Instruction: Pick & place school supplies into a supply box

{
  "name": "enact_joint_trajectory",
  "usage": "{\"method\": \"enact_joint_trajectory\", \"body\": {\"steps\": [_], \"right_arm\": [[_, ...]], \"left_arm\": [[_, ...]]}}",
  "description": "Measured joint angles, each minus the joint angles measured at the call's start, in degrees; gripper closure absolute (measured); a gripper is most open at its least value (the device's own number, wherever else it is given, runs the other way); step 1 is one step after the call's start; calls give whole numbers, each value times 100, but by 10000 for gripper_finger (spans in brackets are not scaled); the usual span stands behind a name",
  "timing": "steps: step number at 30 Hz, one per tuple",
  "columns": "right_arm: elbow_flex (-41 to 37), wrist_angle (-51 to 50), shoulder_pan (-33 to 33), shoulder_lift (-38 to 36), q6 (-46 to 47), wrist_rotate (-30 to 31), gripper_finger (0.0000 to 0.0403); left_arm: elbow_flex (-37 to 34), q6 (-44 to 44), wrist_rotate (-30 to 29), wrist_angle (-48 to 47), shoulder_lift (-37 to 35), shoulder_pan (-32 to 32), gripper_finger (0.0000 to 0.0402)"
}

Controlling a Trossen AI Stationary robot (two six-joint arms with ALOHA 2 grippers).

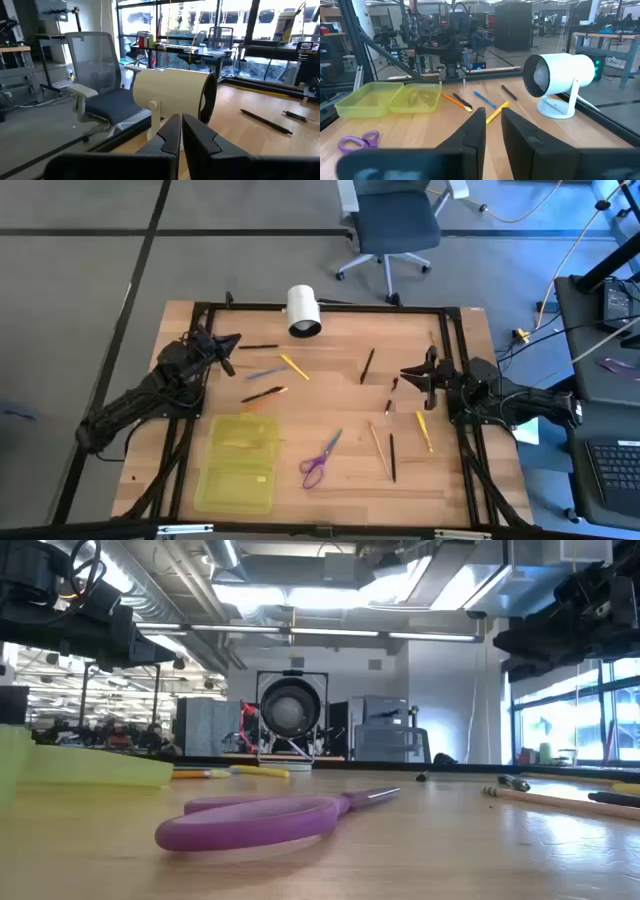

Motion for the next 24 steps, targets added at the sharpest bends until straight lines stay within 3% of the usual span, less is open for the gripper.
{"method": "enact_joint_trajectory", "body": {"steps": [24], "right_arm": [[0, 0, 0, 0, 1, 0, 336]], "left_arm": [[-2, 0, 0, 0, 0, 0, 390]]}}
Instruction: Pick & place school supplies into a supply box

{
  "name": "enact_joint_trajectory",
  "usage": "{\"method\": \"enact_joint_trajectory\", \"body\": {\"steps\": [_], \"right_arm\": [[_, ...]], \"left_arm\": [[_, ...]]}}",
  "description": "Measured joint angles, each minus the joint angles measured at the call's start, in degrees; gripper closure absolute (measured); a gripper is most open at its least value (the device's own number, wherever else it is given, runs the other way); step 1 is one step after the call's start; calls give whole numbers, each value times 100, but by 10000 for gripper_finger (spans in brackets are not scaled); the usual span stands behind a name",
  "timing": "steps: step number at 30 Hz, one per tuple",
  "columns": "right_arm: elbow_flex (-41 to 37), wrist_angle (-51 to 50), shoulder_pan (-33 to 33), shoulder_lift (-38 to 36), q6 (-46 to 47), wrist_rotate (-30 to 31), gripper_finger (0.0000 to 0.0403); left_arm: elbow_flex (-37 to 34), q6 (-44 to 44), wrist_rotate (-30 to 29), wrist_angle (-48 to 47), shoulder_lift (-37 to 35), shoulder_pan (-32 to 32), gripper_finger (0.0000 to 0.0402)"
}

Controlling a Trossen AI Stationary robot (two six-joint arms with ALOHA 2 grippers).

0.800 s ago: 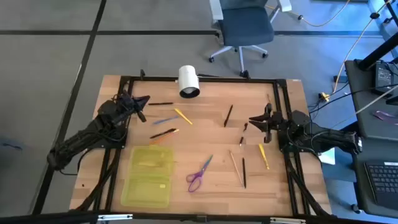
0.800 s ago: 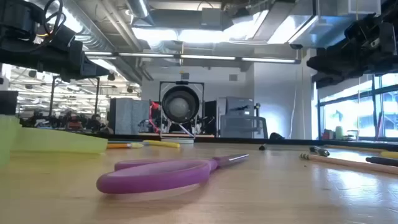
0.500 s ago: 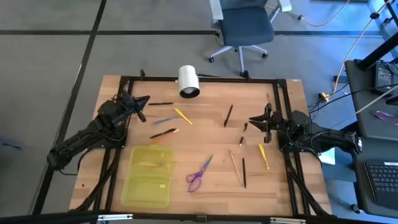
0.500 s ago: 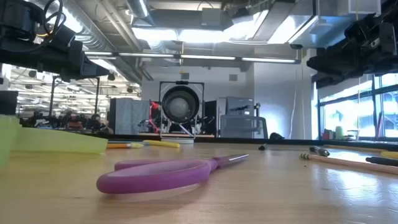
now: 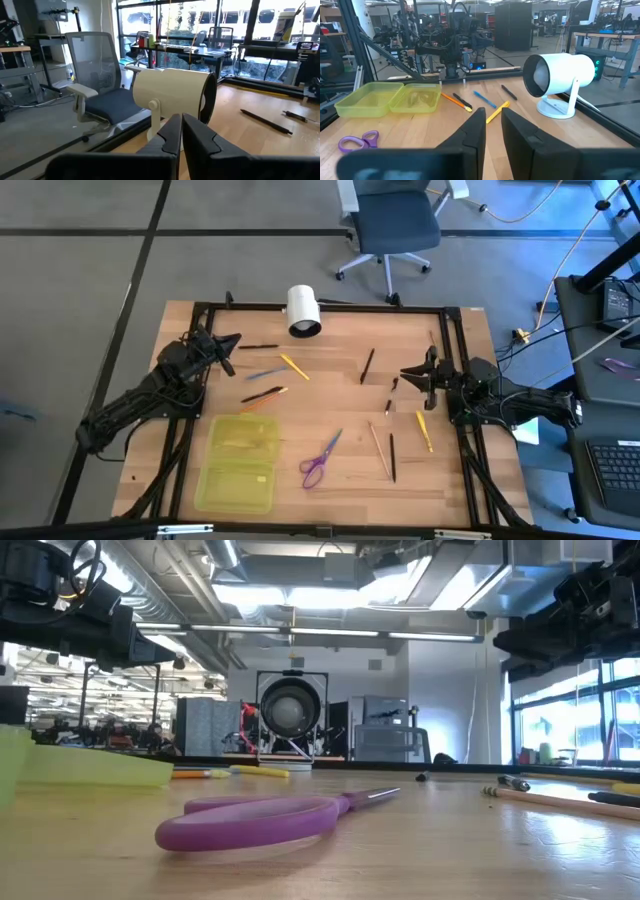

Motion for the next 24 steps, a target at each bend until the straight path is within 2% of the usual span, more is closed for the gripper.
{"method": "enact_joint_trajectory", "body": {"steps": [24], "right_arm": [[0, 0, 0, 0, -4, 1, 336]], "left_arm": [[0, 0, 0, 0, 0, 0, 393]]}}
